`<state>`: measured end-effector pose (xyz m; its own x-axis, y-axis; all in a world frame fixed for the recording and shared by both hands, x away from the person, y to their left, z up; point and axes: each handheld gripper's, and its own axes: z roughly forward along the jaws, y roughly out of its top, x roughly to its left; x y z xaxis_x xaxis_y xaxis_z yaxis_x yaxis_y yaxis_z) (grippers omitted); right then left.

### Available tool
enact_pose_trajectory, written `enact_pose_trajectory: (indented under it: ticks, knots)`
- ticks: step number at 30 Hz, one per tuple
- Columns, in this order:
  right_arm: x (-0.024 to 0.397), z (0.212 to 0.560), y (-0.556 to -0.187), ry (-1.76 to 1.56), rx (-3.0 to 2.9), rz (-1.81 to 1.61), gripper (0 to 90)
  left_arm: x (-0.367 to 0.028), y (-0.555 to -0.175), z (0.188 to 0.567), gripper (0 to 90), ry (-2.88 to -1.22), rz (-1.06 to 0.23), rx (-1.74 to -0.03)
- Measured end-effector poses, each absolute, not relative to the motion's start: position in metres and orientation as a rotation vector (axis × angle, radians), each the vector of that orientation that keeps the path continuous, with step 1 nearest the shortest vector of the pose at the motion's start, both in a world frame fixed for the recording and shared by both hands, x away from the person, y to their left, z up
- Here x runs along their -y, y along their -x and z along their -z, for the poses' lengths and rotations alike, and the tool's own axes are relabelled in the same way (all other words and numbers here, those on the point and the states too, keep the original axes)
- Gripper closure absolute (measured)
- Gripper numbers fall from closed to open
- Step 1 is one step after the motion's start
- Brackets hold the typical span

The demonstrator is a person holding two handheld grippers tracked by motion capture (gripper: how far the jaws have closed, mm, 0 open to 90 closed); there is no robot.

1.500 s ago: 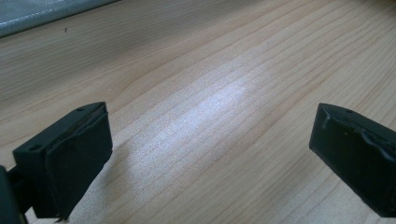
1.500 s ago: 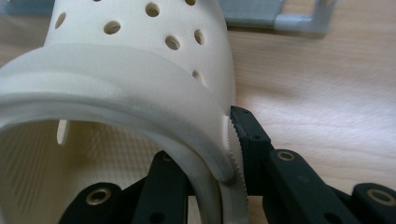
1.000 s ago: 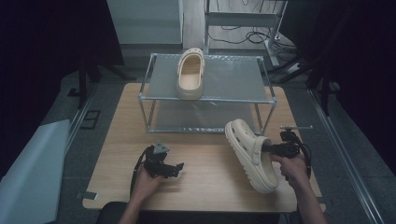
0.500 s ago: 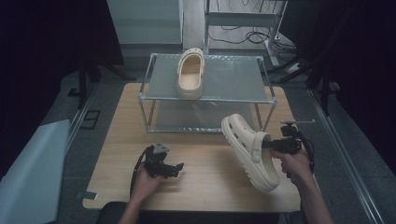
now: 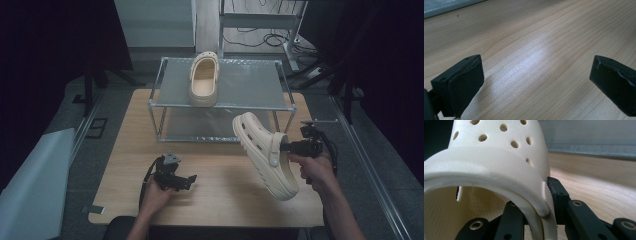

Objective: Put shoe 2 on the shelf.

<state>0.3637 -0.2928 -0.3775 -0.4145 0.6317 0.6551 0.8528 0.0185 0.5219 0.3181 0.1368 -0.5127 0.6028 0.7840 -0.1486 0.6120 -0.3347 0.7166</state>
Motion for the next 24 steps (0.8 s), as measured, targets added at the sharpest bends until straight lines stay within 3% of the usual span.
enact_pose_trajectory:
  ticks: [24]
  knots:
    - [0.279,0.329,-0.386,1.534,2.004,1.391,74.5,-0.141,-0.318,0.511,0.0,-2.013,-0.270,-1.104]
